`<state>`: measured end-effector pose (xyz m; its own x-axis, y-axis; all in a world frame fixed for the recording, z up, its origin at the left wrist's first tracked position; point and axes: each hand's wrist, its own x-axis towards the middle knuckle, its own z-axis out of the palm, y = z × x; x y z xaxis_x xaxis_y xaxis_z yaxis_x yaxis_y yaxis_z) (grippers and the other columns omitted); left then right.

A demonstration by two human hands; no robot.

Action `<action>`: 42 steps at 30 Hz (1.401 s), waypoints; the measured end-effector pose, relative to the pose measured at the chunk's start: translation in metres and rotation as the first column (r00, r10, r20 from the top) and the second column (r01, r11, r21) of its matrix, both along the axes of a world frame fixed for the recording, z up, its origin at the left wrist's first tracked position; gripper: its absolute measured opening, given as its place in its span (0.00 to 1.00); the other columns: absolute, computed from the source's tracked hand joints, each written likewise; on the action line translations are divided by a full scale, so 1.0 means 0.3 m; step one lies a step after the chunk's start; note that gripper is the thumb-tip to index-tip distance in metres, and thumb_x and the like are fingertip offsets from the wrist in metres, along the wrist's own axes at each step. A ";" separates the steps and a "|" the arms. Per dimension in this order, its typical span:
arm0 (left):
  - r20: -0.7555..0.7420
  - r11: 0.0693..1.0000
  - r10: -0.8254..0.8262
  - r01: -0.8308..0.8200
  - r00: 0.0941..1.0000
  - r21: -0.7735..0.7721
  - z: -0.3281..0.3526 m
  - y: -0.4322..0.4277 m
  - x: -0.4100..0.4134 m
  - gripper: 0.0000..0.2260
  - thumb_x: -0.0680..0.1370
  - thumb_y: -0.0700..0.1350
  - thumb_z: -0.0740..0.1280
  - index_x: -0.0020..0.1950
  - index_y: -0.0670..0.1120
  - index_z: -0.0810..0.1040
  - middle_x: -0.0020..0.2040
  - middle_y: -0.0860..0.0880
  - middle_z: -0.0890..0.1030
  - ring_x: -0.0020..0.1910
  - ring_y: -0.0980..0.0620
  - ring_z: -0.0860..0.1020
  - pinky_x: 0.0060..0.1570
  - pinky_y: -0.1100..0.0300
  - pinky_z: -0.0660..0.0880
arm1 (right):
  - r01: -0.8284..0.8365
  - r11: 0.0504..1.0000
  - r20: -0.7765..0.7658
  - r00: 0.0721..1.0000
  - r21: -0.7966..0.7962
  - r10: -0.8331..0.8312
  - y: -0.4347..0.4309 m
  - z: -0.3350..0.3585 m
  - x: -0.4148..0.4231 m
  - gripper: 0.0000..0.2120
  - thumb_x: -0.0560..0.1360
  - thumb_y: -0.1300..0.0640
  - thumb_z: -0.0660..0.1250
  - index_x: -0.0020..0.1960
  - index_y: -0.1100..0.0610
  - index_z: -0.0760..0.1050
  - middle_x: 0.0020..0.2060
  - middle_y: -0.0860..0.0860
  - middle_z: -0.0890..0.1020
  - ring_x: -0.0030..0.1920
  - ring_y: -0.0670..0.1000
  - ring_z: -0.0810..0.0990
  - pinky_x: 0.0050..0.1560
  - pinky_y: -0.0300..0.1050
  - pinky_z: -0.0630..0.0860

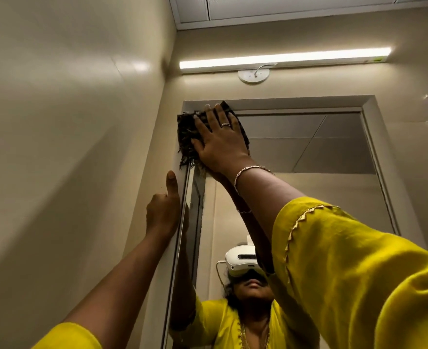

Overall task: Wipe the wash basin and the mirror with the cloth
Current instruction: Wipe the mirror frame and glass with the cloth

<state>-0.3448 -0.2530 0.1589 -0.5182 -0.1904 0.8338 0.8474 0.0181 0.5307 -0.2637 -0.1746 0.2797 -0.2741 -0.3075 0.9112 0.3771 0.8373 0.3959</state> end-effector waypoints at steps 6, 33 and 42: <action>-0.001 1.000 -0.009 0.009 1.000 0.004 -0.003 -0.005 0.014 0.29 0.79 0.60 0.44 0.31 0.42 0.68 0.30 0.43 0.70 0.31 0.48 0.69 0.32 0.60 0.62 | -0.025 1.000 -0.014 1.000 -0.005 0.025 0.087 -0.051 0.057 0.26 0.79 0.43 0.48 0.75 0.48 0.49 0.76 0.54 0.47 0.75 0.55 0.41 0.74 0.53 0.39; 0.090 1.000 0.026 -0.025 0.996 -0.013 -0.010 -0.002 0.066 0.24 0.80 0.58 0.42 0.31 0.47 0.61 0.30 0.49 0.64 0.28 0.53 0.62 0.30 0.62 0.58 | 0.036 0.900 -0.298 0.937 -0.435 -0.181 0.478 -0.163 0.358 0.27 0.80 0.45 0.45 0.76 0.52 0.45 0.75 0.59 0.45 0.75 0.60 0.41 0.72 0.55 0.38; 0.072 1.000 -0.017 0.017 0.997 -0.005 -0.014 -0.006 0.044 0.26 0.80 0.59 0.42 0.32 0.46 0.66 0.30 0.48 0.68 0.29 0.52 0.67 0.31 0.62 0.62 | 0.004 0.945 -0.231 0.969 -0.326 -0.084 0.223 -0.164 0.165 0.28 0.80 0.45 0.45 0.75 0.54 0.43 0.75 0.61 0.43 0.74 0.61 0.40 0.72 0.56 0.38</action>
<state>-0.3315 -0.2548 0.1546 -0.5803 -0.1764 0.7951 0.8069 0.0076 0.5906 -0.2143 -0.1076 0.2303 -0.0432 0.0191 0.9989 0.4664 0.8846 0.0032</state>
